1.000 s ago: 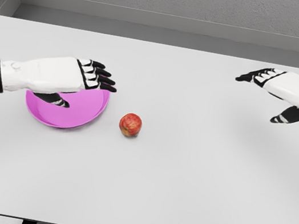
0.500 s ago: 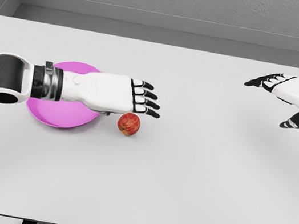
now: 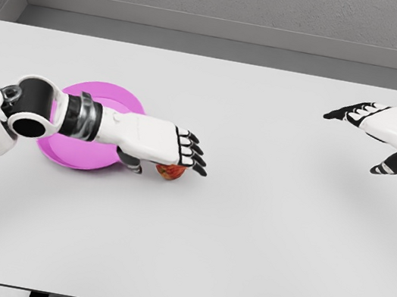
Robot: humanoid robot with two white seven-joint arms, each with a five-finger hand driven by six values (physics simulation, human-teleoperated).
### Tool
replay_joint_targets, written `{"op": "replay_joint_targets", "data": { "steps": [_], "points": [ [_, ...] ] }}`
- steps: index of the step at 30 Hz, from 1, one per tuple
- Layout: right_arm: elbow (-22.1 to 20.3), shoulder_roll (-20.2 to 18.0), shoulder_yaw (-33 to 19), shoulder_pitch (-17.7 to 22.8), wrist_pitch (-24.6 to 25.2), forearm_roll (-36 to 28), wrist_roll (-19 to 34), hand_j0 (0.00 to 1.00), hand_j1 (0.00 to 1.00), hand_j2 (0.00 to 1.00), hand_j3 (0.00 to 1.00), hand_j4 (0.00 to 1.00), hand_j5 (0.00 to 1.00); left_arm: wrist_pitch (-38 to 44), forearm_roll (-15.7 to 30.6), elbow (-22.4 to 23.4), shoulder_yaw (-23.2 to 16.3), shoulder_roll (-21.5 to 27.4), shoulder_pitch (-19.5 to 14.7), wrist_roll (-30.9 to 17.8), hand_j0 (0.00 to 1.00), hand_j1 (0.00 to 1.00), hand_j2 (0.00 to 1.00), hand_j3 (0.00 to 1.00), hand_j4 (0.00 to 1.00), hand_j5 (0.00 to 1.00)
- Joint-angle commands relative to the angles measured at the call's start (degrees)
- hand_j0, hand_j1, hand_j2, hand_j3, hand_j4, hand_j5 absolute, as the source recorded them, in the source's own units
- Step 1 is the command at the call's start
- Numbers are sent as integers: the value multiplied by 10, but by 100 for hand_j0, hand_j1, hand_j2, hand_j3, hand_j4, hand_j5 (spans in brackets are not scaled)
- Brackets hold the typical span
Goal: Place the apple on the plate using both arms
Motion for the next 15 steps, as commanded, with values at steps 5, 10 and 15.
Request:
{"op": "replay_joint_targets", "data": {
  "steps": [5,10,15],
  "points": [
    [-1,-1,0,3,1,-2,0,100,100,100,100,100,100,1,-5,72,5,-58,-11,-7,100,100,100,100,100,100],
    [-2,-5,0,8,1,-2,0,100,100,100,100,100,100,1,-45,97,1,-72,-16,-7,100,100,100,100,100,100],
    [1,-6,0,8,1,-2,0,100,100,100,100,100,100,1,-56,97,-1,-70,-15,-8,100,100,100,100,100,100]
  ]
}}
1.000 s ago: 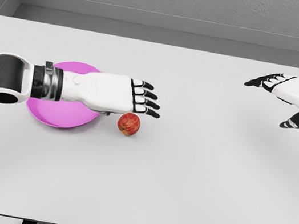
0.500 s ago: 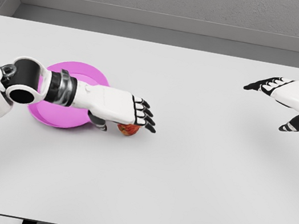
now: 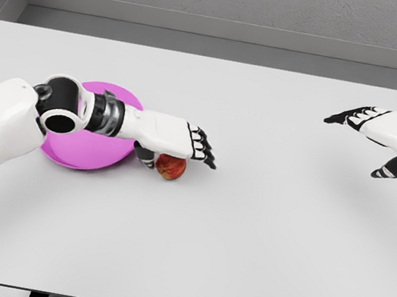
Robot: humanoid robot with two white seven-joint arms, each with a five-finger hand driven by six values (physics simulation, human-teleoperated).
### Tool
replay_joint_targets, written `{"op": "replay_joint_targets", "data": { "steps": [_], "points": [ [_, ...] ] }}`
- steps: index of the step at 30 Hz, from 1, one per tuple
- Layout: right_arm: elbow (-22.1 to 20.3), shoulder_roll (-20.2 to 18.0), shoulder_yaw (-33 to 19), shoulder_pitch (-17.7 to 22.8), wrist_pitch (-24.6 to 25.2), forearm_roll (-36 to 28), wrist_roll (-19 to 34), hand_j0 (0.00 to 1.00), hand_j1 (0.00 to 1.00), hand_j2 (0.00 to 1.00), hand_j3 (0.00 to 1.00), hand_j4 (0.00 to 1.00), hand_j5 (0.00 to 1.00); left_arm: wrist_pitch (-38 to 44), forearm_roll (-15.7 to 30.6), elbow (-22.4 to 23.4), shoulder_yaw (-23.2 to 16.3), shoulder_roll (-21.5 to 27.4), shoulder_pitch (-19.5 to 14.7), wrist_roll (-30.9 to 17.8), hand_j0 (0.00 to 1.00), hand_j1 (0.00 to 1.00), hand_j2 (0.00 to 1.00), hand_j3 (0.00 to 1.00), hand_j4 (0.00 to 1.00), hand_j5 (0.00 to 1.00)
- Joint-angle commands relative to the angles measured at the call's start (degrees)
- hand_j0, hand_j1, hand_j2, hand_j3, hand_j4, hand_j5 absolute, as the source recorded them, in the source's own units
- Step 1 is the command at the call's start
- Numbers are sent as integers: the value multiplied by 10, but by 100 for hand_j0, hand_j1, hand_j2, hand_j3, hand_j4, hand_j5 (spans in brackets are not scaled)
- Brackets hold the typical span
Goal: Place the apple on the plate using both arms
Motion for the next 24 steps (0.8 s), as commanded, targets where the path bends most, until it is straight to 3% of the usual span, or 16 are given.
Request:
{"op": "replay_joint_targets", "data": {
  "steps": [1,7,10,12,13,22,24],
  "points": [
    [2,-2,0,0,1,-2,0,100,100,100,100,100,100,1,-2,2,0,0,0,0,100,100,100,100,100,100],
    [1,-5,-1,0,1,-2,0,100,100,100,100,100,100,1,2,1,1,3,0,-8,92,92,92,92,92,92],
    [1,-5,-1,0,1,-2,0,100,100,100,100,100,100,1,4,1,0,2,0,-8,83,83,83,83,83,83],
    [1,-5,-1,0,1,-2,0,100,100,100,100,100,100,1,3,1,0,3,0,-8,70,70,70,70,70,70],
    [1,-5,-1,0,1,-2,0,100,100,100,100,100,100,1,2,1,-1,2,0,-8,68,68,68,68,68,68],
    [-21,-5,2,21,2,-2,0,100,100,100,100,100,100,1,3,-2,-3,1,5,-8,67,67,67,67,67,67],
    [-21,-5,1,21,2,-2,0,100,100,100,100,100,100,1,3,-2,-2,1,6,-8,62,62,62,62,62,62]
  ]
}}
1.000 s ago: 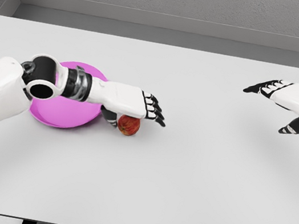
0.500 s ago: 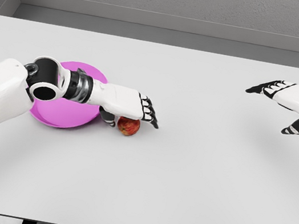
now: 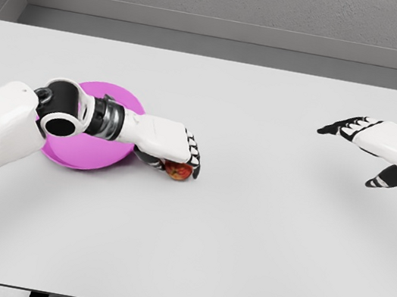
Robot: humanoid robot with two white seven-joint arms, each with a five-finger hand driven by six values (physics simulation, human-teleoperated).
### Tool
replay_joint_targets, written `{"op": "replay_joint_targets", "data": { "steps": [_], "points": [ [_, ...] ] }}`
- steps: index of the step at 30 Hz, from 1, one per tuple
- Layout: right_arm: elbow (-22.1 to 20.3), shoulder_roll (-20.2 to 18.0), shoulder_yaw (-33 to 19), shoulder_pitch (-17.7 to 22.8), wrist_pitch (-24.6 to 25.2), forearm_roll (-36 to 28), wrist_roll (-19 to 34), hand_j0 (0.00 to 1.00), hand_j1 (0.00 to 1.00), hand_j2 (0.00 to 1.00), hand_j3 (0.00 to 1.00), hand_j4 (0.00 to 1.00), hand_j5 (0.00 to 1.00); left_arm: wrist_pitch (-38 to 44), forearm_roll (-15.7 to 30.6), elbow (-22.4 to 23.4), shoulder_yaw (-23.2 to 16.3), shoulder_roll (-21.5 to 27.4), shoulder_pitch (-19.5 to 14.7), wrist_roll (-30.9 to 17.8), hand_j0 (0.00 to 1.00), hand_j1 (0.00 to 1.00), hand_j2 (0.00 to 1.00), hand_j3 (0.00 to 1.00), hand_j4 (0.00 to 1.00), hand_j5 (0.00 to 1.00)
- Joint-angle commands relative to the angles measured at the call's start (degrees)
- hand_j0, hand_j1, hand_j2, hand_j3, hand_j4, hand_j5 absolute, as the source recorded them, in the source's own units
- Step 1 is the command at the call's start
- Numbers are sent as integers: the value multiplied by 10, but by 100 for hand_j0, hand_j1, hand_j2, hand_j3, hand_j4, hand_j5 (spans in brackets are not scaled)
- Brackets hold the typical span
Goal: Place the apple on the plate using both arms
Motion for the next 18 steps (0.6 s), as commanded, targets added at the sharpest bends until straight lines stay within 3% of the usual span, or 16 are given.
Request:
{"op": "replay_joint_targets", "data": {
  "steps": [1,4,14,18],
  "points": [
    [-2,-2,0,0,1,-2,0,100,100,100,100,100,100,1,3,-1,1,0,0,0,62,62,62,62,62,62],
    [-1,-2,0,0,1,-2,0,100,100,100,100,100,100,1,3,-1,-2,-1,0,0,60,60,60,60,60,60],
    [-2,-5,-1,-1,1,-1,0,100,100,100,100,100,100,1,5,-1,-11,0,-4,0,26,26,26,26,26,26],
    [-2,-6,-1,0,1,-1,0,100,100,100,100,100,100,1,49,-4,-6,5,-5,0,19,19,19,19,19,19]
  ]
}}
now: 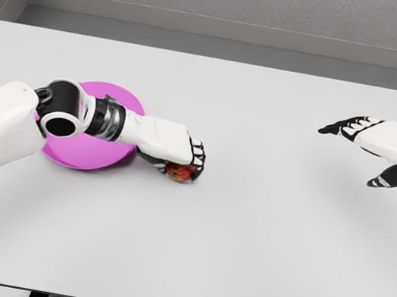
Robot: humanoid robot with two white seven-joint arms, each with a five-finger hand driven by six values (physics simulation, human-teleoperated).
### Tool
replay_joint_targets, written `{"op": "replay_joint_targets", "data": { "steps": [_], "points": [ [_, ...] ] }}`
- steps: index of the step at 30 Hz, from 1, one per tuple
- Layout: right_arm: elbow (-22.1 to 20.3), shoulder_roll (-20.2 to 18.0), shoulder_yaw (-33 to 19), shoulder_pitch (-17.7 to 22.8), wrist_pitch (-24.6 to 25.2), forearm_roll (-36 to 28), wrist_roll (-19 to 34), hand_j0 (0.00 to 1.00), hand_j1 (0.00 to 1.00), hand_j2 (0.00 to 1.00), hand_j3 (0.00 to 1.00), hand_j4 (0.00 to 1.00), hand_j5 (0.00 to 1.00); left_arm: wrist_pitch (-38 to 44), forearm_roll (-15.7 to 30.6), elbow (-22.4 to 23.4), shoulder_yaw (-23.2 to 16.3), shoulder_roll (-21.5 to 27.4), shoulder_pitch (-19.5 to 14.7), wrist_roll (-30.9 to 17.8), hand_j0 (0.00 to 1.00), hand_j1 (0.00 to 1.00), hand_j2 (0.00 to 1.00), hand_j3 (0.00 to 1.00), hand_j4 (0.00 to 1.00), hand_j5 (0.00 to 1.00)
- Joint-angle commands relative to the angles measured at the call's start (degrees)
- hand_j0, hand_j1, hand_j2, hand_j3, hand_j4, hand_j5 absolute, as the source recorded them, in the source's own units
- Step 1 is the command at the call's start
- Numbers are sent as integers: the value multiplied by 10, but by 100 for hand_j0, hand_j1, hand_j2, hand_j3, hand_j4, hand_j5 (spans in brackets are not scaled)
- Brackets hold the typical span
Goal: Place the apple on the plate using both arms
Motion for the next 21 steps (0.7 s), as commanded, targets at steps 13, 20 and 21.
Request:
{"op": "replay_joint_targets", "data": {
  "steps": [13,20,21],
  "points": [
    [1,-3,0,0,1,-2,0,100,100,100,100,100,100,1,85,-83,68,94,-3,0,12,12,12,12,12,12],
    [0,-4,0,-1,1,-2,0,100,100,100,100,100,100,1,98,-74,114,207,10,0,13,13,13,13,13,13],
    [0,-4,0,0,1,-2,0,100,100,100,100,100,100,1,95,-62,114,206,12,0,14,14,14,14,14,14]
  ]
}}
